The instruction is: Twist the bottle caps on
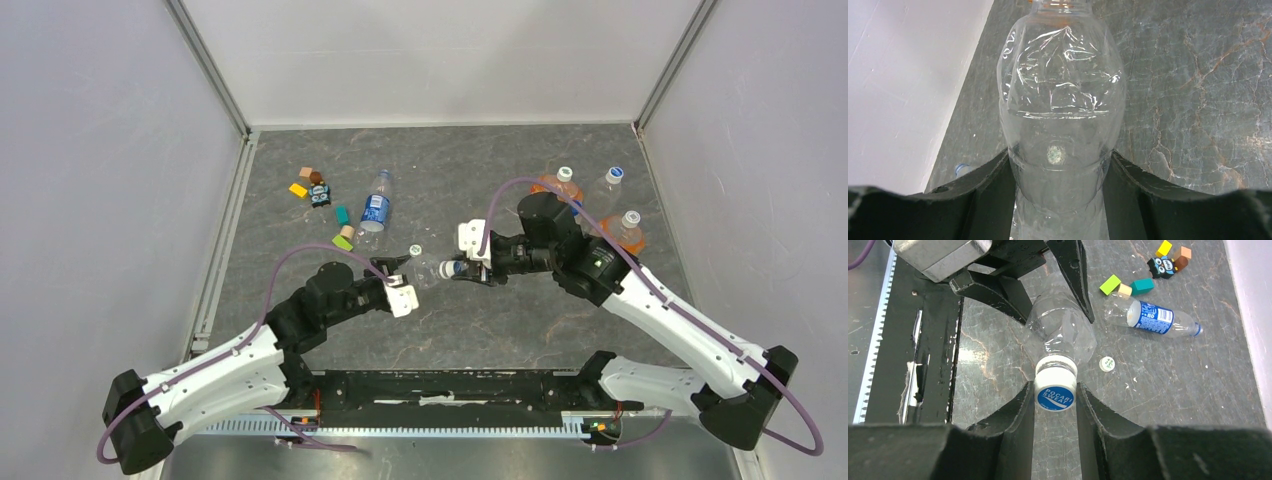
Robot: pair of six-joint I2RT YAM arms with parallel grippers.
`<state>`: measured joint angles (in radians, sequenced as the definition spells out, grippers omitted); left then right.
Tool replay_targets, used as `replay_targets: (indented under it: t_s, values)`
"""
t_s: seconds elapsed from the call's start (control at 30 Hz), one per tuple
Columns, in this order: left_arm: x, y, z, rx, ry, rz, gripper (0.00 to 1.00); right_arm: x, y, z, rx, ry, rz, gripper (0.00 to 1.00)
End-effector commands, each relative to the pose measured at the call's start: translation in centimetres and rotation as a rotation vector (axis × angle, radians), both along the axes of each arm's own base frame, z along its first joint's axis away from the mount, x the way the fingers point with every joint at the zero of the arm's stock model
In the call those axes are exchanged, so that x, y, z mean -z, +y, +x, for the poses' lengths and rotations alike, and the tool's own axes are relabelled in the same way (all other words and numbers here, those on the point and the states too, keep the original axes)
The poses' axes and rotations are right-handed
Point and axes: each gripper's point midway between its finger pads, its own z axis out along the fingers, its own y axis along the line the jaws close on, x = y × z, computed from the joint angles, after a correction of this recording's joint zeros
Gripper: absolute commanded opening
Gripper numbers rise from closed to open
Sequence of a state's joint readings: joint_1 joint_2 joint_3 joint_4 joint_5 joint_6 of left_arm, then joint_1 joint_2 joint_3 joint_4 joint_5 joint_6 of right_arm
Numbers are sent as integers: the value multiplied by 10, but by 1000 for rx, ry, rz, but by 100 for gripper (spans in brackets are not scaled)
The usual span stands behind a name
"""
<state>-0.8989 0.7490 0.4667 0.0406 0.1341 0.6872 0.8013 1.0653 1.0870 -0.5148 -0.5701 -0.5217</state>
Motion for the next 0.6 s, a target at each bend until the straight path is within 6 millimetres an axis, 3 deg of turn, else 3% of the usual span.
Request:
replay_targets:
  t_s: [0.0, 0.27, 0.57]
  values:
    - [-28, -13, -3, 71, -86, -63, 13, 5, 2, -1, -30, 5, -32, 0]
    - [-23, -16, -4, 64, -8, -47, 13, 6, 6, -1, -51, -9, -39, 0]
    - [-33, -23, -9, 90, 0, -127, 12, 13, 9, -8, -90, -15, -3, 0]
